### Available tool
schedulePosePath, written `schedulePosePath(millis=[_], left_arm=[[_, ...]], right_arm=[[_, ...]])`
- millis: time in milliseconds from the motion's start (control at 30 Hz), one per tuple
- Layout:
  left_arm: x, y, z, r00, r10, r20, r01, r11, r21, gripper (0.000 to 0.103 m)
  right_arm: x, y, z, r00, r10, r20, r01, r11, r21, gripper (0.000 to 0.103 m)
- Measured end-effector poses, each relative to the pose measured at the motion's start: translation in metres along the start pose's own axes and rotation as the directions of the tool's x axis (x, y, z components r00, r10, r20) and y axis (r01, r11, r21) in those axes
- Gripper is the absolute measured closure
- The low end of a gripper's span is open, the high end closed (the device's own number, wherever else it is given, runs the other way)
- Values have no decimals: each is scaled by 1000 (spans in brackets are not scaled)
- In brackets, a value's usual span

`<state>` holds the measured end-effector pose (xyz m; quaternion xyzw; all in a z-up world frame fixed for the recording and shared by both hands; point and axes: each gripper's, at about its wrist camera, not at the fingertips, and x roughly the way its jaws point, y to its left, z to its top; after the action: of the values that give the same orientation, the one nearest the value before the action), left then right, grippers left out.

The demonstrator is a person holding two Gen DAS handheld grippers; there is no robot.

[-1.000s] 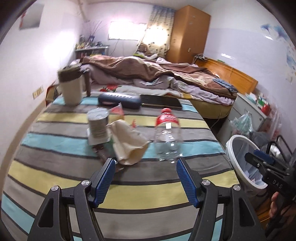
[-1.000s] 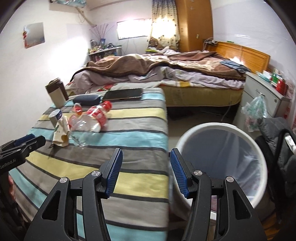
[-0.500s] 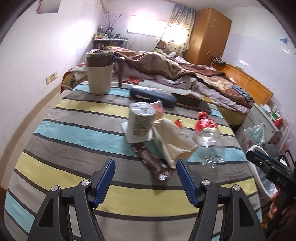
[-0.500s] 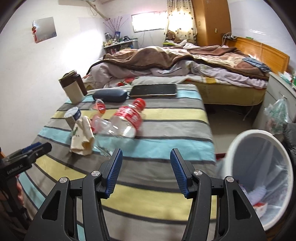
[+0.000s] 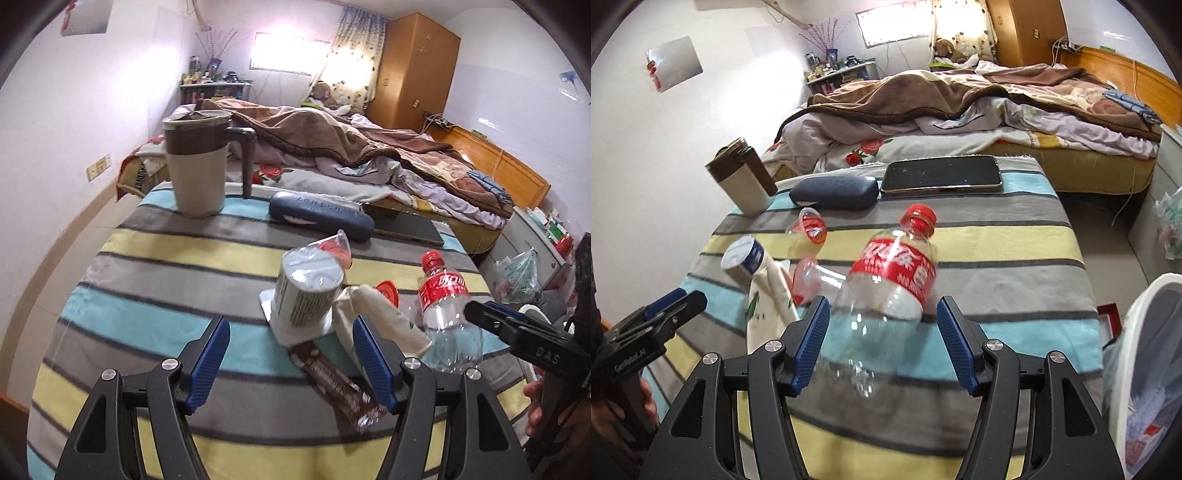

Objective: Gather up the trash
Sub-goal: 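Grasp the white yogurt cup with the left tool while the right tool grasps the Coca-Cola bottle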

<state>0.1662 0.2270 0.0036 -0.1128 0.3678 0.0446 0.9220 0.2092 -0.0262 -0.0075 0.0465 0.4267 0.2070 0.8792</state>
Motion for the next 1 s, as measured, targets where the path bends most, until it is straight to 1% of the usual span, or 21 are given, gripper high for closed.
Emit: schedulePosePath(millis=[67,167,267,300,400,500,567,667,800,900,933,967,1000], left_arm=[[8,1,7,1000,-19,-12,19,1000,-16,34],[17,-2,13,999,-31,-16,31,999,8,34],[31,-4,19,999,-20,-39,20,1000,8,34],[34,-4,20,999,-14,-41,14,1000,10,34],[44,-6,22,999,-3,-51,4,1000,18,34],[51,-7,25,999,0,-37,1,1000,8,34],[58,-6,26,999,-1,-50,1,1000,-1,34],[70,-5,25,997,16,-73,-16,1000,-3,34],[74,-6,25,998,-4,-66,4,1000,-3,34],[76,-6,25,998,3,-64,-3,1000,-4,34],[76,-6,25,998,5,-61,-5,1000,-6,36],[76,-6,25,998,5,-59,-5,1000,-4,42],[75,-6,25,998,4,-58,-4,1000,-2,44]], right_arm=[[7,1,4,1000,-8,-15,8,1000,8,40],[19,3,9,998,-37,-57,38,999,20,40],[28,3,12,995,-48,-86,51,998,26,31],[31,4,11,994,-55,-92,57,998,22,31],[36,4,12,993,-59,-101,61,998,18,31],[39,2,13,993,-47,-112,51,998,37,31],[40,1,12,993,-49,-109,53,998,32,31],[39,-2,11,994,-39,-103,44,998,45,31],[38,-6,10,995,-17,-95,24,998,64,33],[37,-4,9,996,-24,-88,29,998,53,34],[37,-4,9,996,-27,-84,32,998,54,34],[36,-5,8,996,-30,-79,34,998,58,34],[36,-6,8,997,-32,-77,36,998,60,34]])
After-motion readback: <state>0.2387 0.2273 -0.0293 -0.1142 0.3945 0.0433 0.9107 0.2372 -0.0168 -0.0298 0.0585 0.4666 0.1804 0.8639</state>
